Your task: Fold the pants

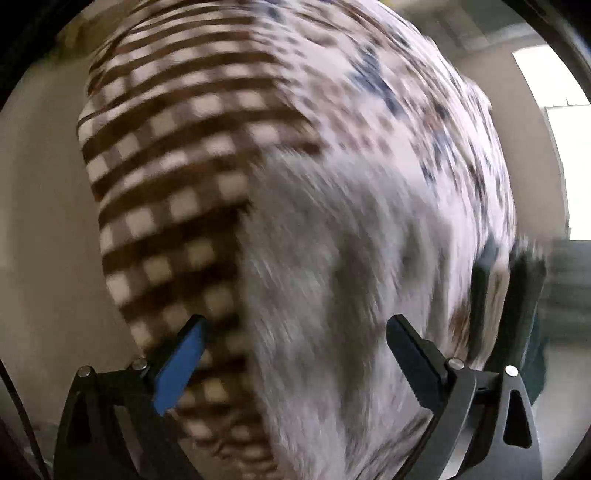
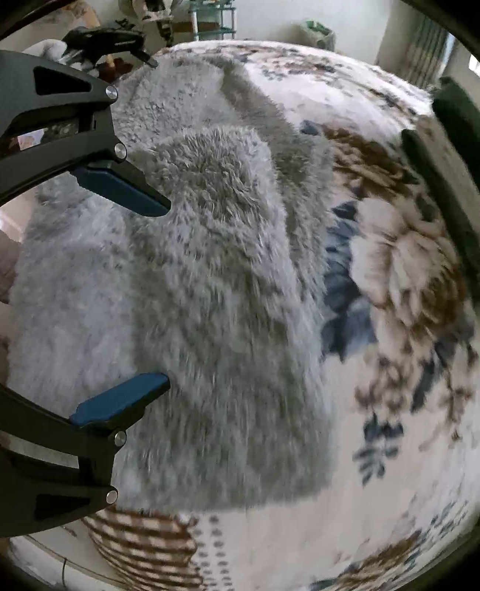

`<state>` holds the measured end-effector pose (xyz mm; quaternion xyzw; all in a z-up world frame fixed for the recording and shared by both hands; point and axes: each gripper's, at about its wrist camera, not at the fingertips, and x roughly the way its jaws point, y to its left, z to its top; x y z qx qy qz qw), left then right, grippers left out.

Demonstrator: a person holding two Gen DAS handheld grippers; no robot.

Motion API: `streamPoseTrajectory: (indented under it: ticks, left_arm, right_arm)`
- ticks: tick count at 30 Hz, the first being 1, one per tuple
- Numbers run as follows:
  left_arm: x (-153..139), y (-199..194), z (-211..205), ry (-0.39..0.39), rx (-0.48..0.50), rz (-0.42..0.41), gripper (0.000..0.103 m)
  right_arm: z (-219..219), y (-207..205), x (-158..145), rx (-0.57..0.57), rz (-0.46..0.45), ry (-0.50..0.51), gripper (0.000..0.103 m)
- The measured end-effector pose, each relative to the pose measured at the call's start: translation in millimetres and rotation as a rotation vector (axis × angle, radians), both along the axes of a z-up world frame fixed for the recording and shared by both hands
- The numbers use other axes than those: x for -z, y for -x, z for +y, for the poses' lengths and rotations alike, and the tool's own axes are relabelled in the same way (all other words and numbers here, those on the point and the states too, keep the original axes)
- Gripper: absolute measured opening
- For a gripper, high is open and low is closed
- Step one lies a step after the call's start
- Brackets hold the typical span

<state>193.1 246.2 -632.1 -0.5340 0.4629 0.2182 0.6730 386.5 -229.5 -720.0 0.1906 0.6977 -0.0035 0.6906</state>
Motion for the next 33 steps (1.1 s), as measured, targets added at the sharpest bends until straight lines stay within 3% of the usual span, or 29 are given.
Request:
streamPoseTrajectory:
  ticks: [5, 8, 10, 11, 14, 16, 18, 20, 22, 26, 29, 33]
  left_arm:
    - [7.4, -22.8, 12.1, 0.028, 0.003, -0.069, 0.097]
    - [9.4, -39.6, 15.1, -0.006, 0.030, -0.107, 0.093]
    - [2.1, -47.9, 15.9, -0.035, 0.040, -0.144, 0.054]
    - [-4.6, -51.3, 15.6, -0.056, 0.060, -0.174, 0.050]
    - [-11.1, -63.7, 13.8, -0.139, 0.126, -0.180, 0.050]
    - [6.1, -67.3, 19.7, -0.109, 0.126, -0.137, 0.067]
    - [34.3, -66.0, 32.7, -0.023, 0.091, -0.139, 0.067]
    - [38.5, -63.5, 39.8, 0.002, 0.072, -0.166, 0.065]
    - [22.8, -66.6, 36.5, -0.045, 0.104, -0.204, 0.030]
    - [-31.5, -74.5, 13.0, -0.211, 0.217, -0.252, 0.024]
    - [-78.2, -74.3, -10.3, -0.307, 0.276, -0.295, 0.024]
    - [-142.7, -74.2, -61.8, -0.416, 0.410, -0.371, 0.024]
  right_arm:
    - [18.3, -9.5, 18.2, -0.011, 0.044, 0.024, 0.089]
    - [25.2, -12.1, 22.1, -0.025, 0.056, 0.035, 0.089]
    - [27.6, -13.0, 23.2, -0.027, 0.064, 0.037, 0.089]
    - [28.4, -13.6, 23.5, -0.027, 0.068, 0.036, 0.089]
    - [28.0, -15.3, 25.3, -0.012, 0.076, 0.032, 0.089]
    - [26.9, -16.5, 27.1, 0.001, 0.082, 0.027, 0.089]
    - [22.3, -21.4, 28.2, 0.010, 0.086, 0.021, 0.089]
    - [21.2, -22.8, 29.5, 0.013, 0.085, 0.015, 0.089]
    - [20.2, -22.3, 28.9, 0.012, 0.080, 0.017, 0.089]
    - [20.1, -17.7, 22.1, -0.006, 0.061, 0.046, 0.089]
    - [27.2, -10.1, 12.9, -0.050, 0.055, 0.145, 0.089]
    - [30.1, -4.8, 5.2, -0.076, 0.041, 0.197, 0.089]
